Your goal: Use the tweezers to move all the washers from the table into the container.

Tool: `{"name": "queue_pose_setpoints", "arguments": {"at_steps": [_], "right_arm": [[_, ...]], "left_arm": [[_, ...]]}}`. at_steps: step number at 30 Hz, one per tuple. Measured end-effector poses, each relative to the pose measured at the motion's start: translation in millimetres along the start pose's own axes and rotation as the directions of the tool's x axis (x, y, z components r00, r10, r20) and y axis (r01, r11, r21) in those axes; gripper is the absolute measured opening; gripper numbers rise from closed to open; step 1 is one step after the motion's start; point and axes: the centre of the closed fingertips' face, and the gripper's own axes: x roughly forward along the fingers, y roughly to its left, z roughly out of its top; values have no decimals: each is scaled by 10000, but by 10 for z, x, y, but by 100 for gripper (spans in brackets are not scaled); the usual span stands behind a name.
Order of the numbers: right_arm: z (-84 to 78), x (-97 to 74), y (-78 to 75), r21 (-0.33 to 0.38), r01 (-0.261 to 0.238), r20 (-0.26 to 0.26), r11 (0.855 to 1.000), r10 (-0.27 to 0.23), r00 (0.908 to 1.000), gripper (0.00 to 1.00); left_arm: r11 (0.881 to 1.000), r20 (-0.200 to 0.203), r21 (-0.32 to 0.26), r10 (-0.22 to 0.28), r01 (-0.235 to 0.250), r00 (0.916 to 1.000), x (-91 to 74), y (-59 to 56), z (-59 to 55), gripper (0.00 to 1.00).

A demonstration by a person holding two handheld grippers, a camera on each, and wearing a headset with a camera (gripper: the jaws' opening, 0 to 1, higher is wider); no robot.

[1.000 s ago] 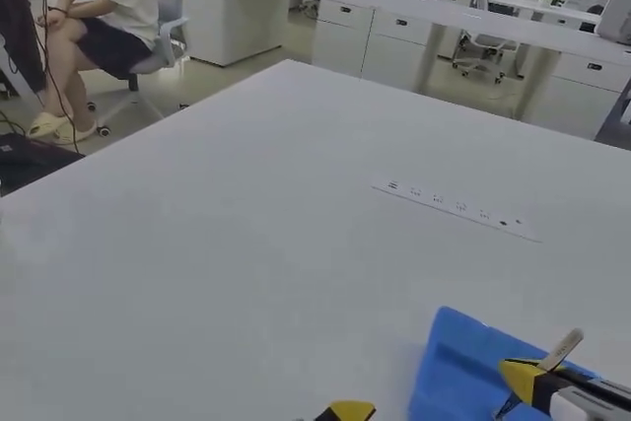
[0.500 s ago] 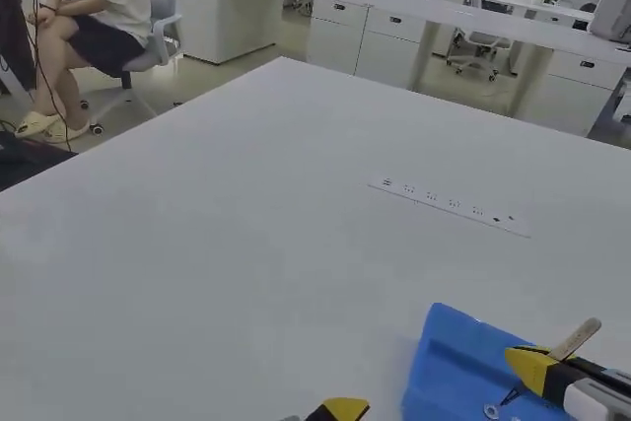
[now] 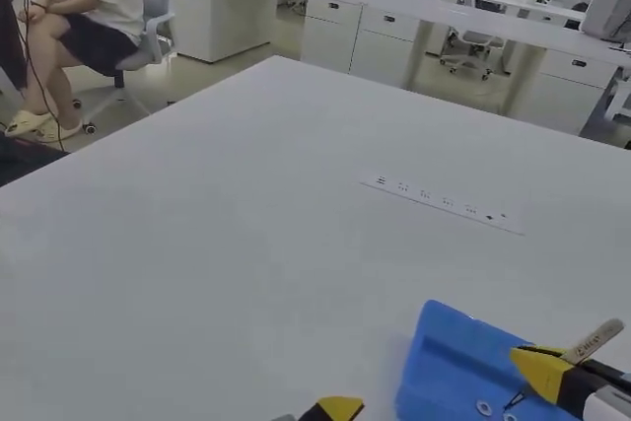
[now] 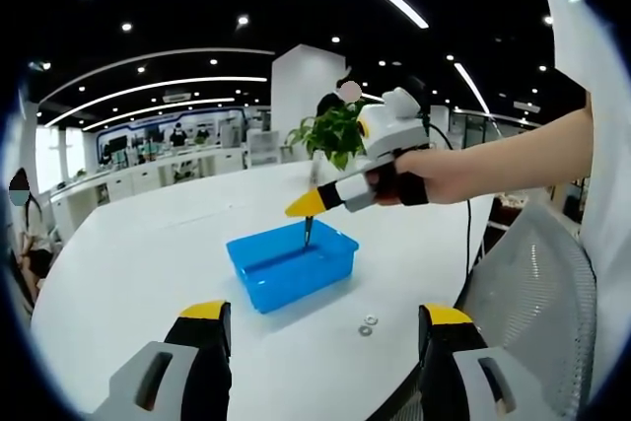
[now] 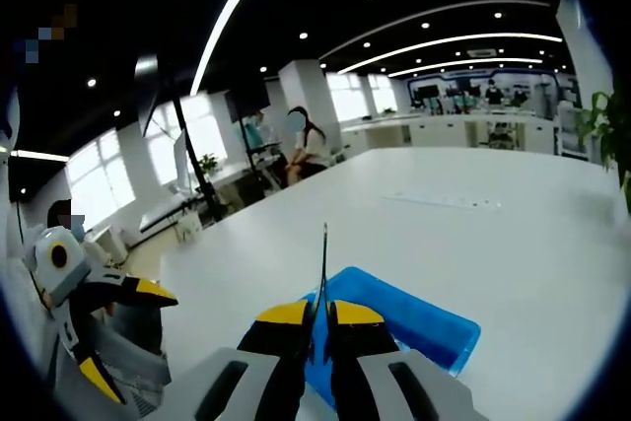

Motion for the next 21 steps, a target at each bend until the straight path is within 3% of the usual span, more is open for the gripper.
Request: {"name": "queue_pose_setpoints", "arguments": {"at_steps": [11,21], "right_arm": [[-215,-199,196,416,-250,-265,9988,261,9993,4],[-705,-246,313,1314,-265,-988,9910,397,9943,4]], "left_arm": [[10000,-42,13,13,-13,10000,-4,-1,-6,78],[9999,-97,43,-97,98,9999,0,-28,-13,78]]}}
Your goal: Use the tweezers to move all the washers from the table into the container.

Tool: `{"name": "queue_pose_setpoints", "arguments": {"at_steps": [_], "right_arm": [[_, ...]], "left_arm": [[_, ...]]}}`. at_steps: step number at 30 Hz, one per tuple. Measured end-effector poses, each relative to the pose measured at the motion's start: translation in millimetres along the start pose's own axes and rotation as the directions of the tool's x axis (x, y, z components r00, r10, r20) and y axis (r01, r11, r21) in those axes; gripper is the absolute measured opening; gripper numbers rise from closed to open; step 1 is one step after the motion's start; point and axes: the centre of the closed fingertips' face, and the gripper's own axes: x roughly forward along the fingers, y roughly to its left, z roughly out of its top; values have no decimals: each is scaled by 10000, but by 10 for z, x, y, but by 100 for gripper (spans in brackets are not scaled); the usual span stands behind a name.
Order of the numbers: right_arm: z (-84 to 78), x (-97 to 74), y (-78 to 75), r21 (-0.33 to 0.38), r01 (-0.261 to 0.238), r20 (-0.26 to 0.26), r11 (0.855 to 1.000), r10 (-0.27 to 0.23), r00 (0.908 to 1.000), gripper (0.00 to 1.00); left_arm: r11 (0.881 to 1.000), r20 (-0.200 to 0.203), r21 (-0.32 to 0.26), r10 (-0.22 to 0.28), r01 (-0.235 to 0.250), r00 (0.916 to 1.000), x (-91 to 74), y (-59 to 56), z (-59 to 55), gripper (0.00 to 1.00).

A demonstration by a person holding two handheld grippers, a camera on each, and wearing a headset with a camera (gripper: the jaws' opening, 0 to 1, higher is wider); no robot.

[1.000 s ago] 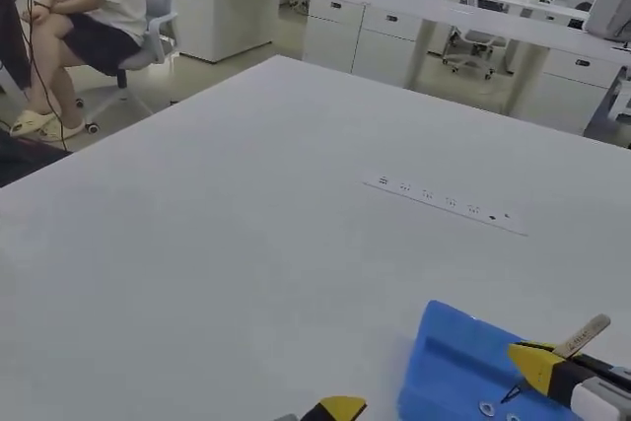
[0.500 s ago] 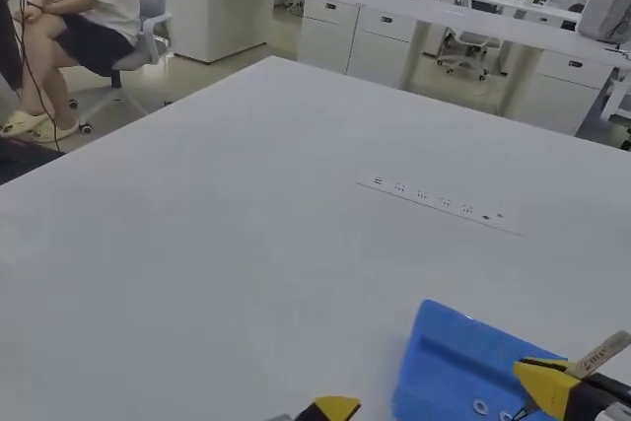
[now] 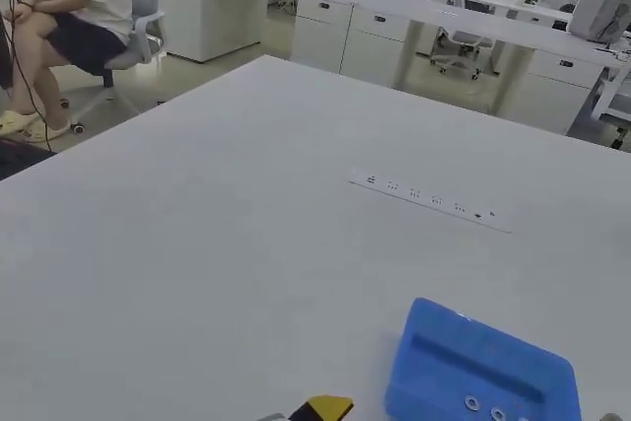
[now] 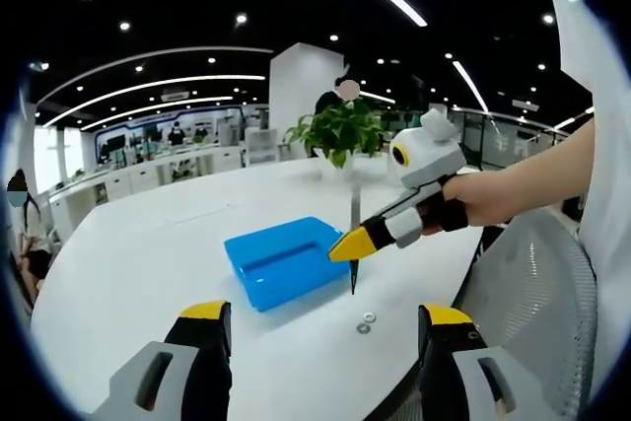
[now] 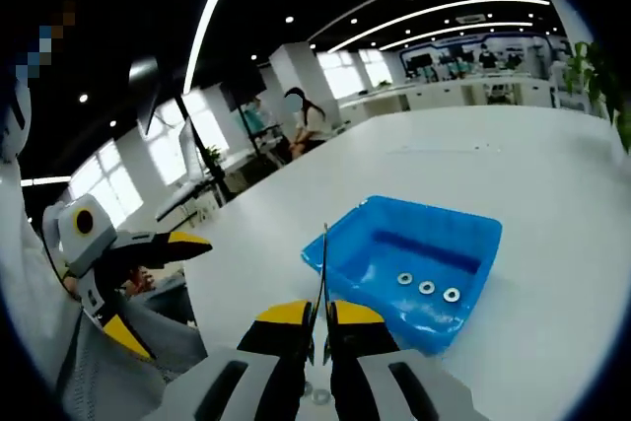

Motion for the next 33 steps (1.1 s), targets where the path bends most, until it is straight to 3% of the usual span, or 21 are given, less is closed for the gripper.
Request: {"name": "queue_pose_setpoints", "arguments": {"at_steps": [9,22,27,29,33], "right_arm": [[-261,7,-20,484,-47,-461,9988,70,9989,4],[-341,1,-27,399,4,-548,9992,18,9985,4],[-374,-12,91,-399,-287,-650,9988,261,9975,4],[-397,-14,141,-1228,-421,-794,9915,325,9963,5],[-451,-27,281,-2144,-766,-1117,9737,535,9923,5]], "left_arm": [[9999,-74,62,-131,132,9999,8,-27,-10,78],[9990,-199,118,-418,421,9989,18,-78,-34,78],[9991,-223,153,-403,407,9989,21,-73,-43,78],[9992,-246,155,-373,377,9990,21,-67,-48,77],[9993,-261,176,-337,342,9991,23,-59,-56,77]]}}
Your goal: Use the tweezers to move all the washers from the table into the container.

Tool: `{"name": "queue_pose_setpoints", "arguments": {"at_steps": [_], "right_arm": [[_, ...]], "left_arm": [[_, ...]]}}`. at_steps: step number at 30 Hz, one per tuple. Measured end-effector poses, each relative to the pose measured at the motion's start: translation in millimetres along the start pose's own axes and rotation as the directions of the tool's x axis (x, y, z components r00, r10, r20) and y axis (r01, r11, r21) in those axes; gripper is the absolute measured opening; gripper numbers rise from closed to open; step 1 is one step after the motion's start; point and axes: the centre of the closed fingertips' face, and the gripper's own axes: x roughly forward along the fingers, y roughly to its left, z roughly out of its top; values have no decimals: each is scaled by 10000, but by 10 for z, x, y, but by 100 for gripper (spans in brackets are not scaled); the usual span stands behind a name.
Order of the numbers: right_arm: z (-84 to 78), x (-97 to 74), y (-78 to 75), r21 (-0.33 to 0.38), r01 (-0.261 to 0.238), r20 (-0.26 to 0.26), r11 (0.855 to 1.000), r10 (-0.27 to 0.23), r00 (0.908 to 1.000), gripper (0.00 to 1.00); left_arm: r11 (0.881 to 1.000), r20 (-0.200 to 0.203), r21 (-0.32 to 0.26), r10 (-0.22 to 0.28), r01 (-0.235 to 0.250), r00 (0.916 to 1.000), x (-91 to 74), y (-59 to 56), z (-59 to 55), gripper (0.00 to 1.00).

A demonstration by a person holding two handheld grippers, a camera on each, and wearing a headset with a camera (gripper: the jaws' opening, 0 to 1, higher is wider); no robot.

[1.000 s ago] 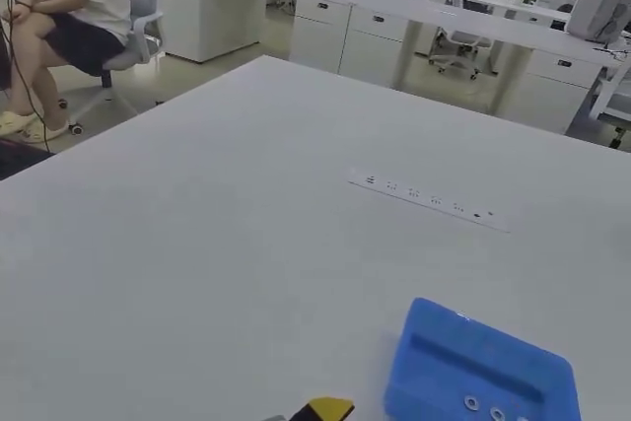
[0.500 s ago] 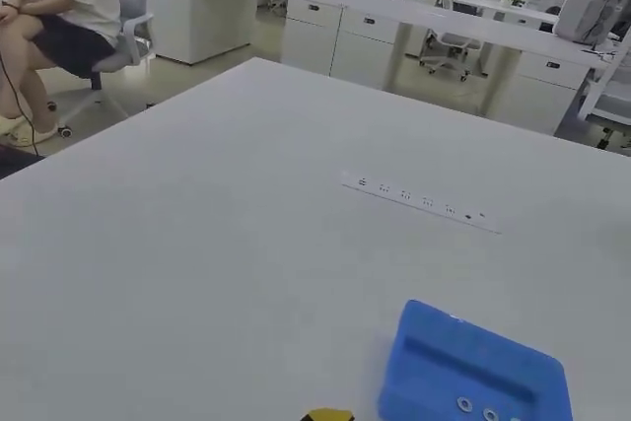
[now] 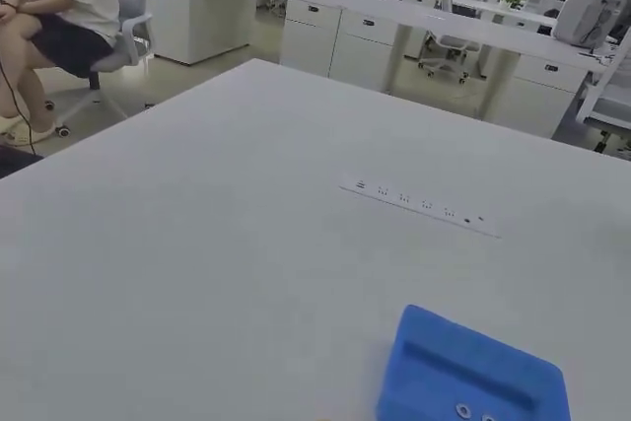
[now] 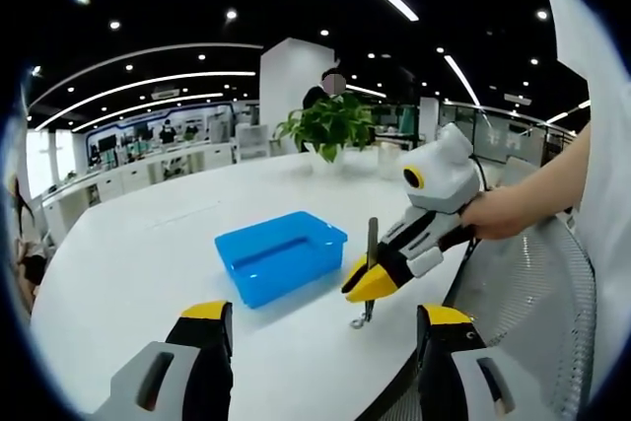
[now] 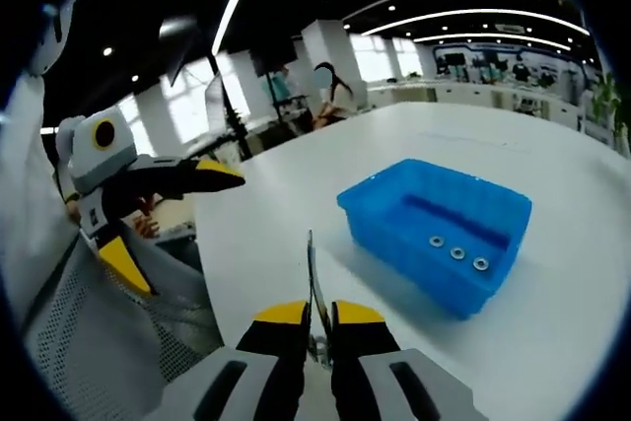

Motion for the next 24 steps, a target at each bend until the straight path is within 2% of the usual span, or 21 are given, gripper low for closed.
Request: {"name": "queue_pose_setpoints", "arguments": {"at_steps": [2,6,8,9,10,13,20,24], "right_arm": [[-12,5,26,-523,-2,-119,9986,-4,9999,6],[-15,19,47,-862,-64,-192,9963,47,9998,6],[-32,12,50,-1390,-98,-350,9902,50,9994,5],[-51,-2,29,-1924,-18,-530,9813,-86,9986,4],[-59,-15,12,-2134,51,-592,9770,-182,9981,4],[-74,-20,21,-1910,-7,-662,9816,-121,9977,3],[-67,-5,9,-1928,88,-728,9812,-232,9971,3],[-46,-5,-51,-937,376,-542,9949,-428,9976,3]], "left_arm": [[10000,-28,30,20,-20,10000,0,4,-7,77],[10000,-54,56,29,-29,10000,2,8,-13,76],[10000,-65,59,29,-28,10000,2,8,-16,76],[10000,-75,67,38,-37,10000,3,10,-18,76],[10000,-76,75,54,-53,10000,3,13,-18,76],[10000,-36,45,83,-83,10000,2,19,-13,76],[9999,-11,85,94,-94,10000,2,19,-9,76],[9999,19,66,100,-100,9999,1,20,-5,76]]}}
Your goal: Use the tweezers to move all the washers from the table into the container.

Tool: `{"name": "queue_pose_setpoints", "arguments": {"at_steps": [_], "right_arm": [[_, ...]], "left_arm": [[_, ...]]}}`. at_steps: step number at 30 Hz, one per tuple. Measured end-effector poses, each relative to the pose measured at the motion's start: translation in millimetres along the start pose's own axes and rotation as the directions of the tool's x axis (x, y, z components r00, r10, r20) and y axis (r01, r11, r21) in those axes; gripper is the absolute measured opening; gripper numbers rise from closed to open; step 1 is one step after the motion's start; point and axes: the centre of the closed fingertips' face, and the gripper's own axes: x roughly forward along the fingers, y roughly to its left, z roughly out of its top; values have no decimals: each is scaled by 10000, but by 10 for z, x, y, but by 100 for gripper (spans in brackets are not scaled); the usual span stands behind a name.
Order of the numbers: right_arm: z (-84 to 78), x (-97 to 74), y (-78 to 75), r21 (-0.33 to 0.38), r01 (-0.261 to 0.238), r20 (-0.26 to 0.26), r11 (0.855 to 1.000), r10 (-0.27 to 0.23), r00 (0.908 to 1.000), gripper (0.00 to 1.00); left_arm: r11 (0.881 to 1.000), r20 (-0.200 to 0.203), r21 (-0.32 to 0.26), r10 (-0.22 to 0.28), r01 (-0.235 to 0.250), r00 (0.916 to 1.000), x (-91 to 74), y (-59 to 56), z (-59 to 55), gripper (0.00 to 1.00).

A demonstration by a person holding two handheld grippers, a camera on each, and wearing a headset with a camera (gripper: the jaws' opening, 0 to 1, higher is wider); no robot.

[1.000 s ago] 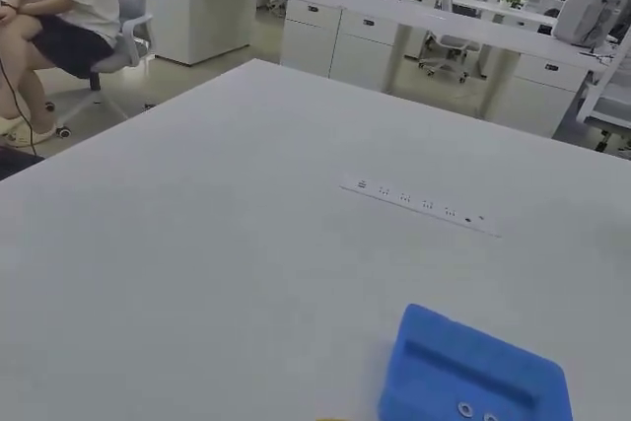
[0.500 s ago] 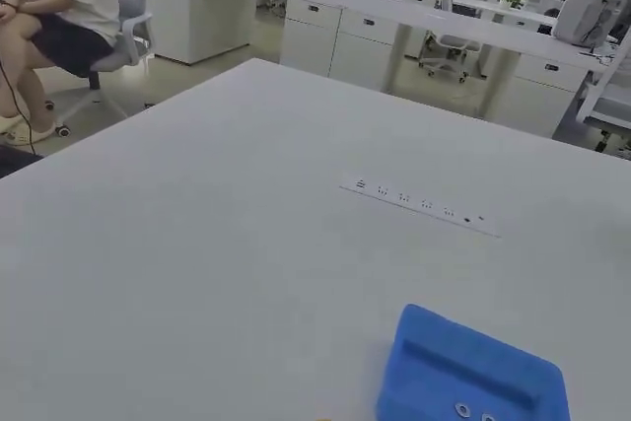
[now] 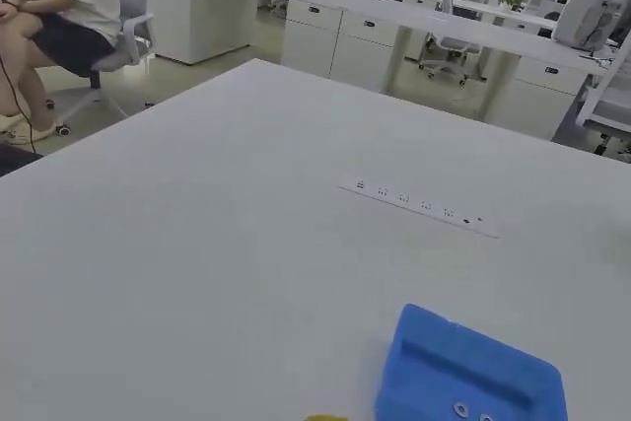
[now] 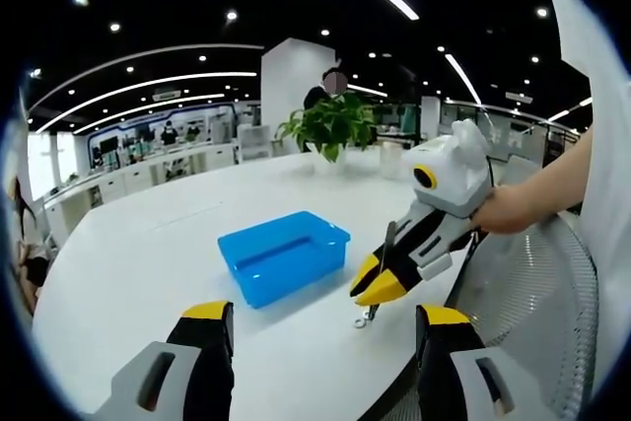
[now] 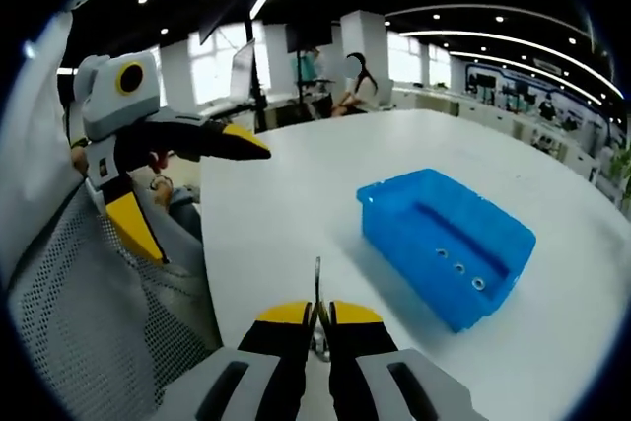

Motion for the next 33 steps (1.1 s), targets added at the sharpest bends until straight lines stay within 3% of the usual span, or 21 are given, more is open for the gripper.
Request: {"name": "queue_pose_setpoints", "arguments": {"at_steps": [11,21,27,33], "right_arm": [[43,2,-43,835,287,84,9961,-295,9995,3],[293,-116,-182,1341,486,871,9898,-606,9944,3],[491,-186,-293,2240,390,1815,9738,-810,9800,3],[546,-149,-394,2175,466,1896,9749,-891,9778,3]], "left_arm": [[10000,146,-92,26,-25,9999,-3,2,27,77],[9997,303,-182,142,-136,9994,-16,20,60,77],[9992,404,-313,274,-261,9988,-29,41,76,77],[9991,444,-304,325,-312,9985,-34,46,85,78]]}}
